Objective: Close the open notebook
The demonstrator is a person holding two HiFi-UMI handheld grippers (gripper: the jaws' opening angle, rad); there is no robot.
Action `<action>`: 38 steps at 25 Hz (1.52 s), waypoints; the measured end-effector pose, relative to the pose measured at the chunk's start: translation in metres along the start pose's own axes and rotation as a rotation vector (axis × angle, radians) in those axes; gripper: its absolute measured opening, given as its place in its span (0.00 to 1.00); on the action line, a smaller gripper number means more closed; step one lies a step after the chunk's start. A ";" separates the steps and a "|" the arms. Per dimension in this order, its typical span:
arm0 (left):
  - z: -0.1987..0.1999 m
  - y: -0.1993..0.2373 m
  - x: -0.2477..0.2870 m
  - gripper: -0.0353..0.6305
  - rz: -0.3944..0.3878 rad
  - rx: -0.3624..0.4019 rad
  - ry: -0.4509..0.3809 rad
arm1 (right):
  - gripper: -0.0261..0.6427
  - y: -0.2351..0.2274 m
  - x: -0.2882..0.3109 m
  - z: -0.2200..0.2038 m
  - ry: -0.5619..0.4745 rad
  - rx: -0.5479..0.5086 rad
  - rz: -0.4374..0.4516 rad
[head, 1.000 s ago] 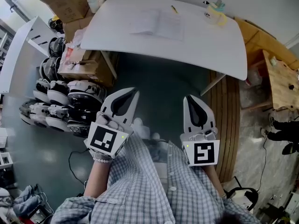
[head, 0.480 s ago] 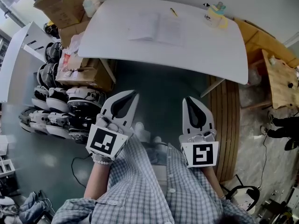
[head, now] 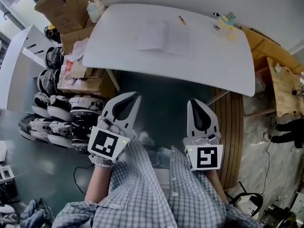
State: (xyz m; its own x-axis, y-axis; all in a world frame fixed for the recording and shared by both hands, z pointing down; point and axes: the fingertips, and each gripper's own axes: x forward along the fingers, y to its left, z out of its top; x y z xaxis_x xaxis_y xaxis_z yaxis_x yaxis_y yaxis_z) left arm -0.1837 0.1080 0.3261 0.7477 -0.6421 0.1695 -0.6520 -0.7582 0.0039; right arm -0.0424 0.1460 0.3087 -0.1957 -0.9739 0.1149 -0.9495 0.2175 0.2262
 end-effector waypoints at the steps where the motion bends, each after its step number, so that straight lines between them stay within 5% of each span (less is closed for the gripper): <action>1: 0.000 0.005 0.000 0.06 -0.002 0.001 0.005 | 0.07 0.001 0.005 0.002 -0.003 0.000 -0.002; 18: 0.002 0.081 0.004 0.06 -0.023 0.016 -0.062 | 0.07 0.038 0.072 0.012 -0.007 -0.031 -0.023; 38: -0.003 0.095 0.031 0.06 0.002 -0.065 -0.086 | 0.07 0.015 0.090 0.012 0.023 -0.064 -0.026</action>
State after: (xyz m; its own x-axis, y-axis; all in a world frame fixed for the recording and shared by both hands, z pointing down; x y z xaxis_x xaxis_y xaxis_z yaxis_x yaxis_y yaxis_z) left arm -0.2225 0.0167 0.3344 0.7529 -0.6527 0.0843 -0.6579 -0.7501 0.0676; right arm -0.0775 0.0613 0.3109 -0.1652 -0.9776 0.1304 -0.9362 0.1970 0.2910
